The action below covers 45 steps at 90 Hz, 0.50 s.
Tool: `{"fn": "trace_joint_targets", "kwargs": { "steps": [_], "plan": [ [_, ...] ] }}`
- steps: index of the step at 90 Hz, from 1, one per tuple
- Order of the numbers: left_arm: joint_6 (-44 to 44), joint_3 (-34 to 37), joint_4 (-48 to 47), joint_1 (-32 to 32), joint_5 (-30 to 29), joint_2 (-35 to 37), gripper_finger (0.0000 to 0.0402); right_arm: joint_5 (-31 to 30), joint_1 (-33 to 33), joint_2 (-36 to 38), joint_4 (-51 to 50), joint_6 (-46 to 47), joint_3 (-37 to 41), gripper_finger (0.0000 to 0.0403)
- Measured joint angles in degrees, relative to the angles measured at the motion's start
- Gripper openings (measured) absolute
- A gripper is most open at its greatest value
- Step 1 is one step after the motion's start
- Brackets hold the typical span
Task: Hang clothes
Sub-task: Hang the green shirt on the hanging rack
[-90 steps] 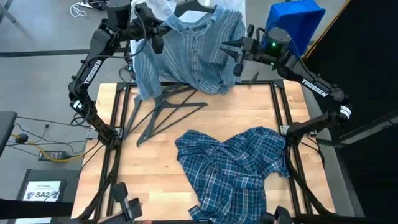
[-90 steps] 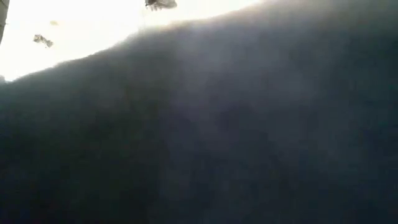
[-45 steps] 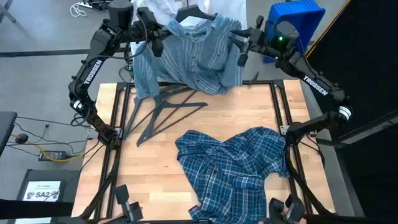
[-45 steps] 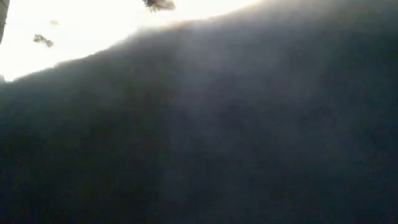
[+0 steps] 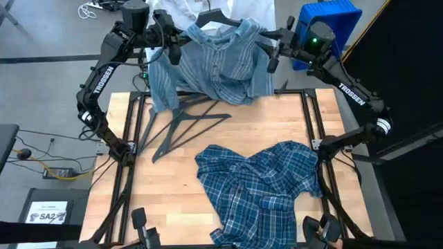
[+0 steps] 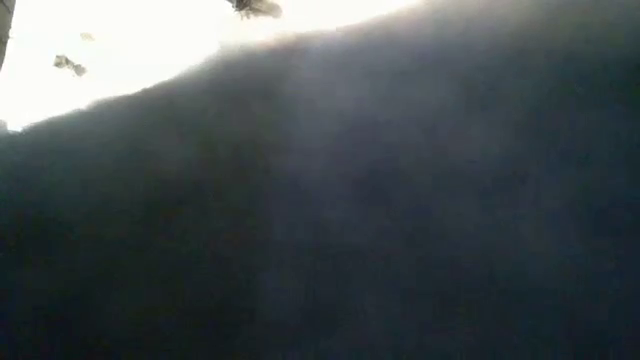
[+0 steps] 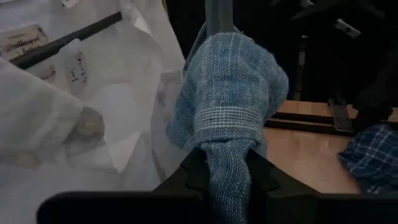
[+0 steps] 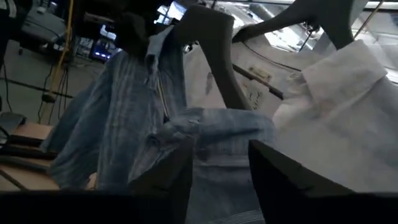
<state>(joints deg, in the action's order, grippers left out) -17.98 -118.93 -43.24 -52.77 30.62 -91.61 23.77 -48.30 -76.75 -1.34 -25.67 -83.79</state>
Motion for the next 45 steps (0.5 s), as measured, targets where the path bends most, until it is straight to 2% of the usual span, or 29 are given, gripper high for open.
{"fn": "trace_joint_targets", "kwargs": {
  "steps": [16,22,45],
  "plan": [
    [-0.8,0.0,-0.1,0.0,2.9,0.0,0.0024,-3.1,-3.3,0.0,0.0,0.1,0.0,0.018],
    [-1.1,0.0,-0.5,0.0,3.2,0.0,0.0024,-2.4,-5.3,0.0,0.0,2.2,0.0,0.0192],
    [-4.1,0.0,-1.8,0.0,6.1,0.0,0.0024,16.7,-11.2,0.0,0.9,13.4,0.0,0.0213]
  ]
}}
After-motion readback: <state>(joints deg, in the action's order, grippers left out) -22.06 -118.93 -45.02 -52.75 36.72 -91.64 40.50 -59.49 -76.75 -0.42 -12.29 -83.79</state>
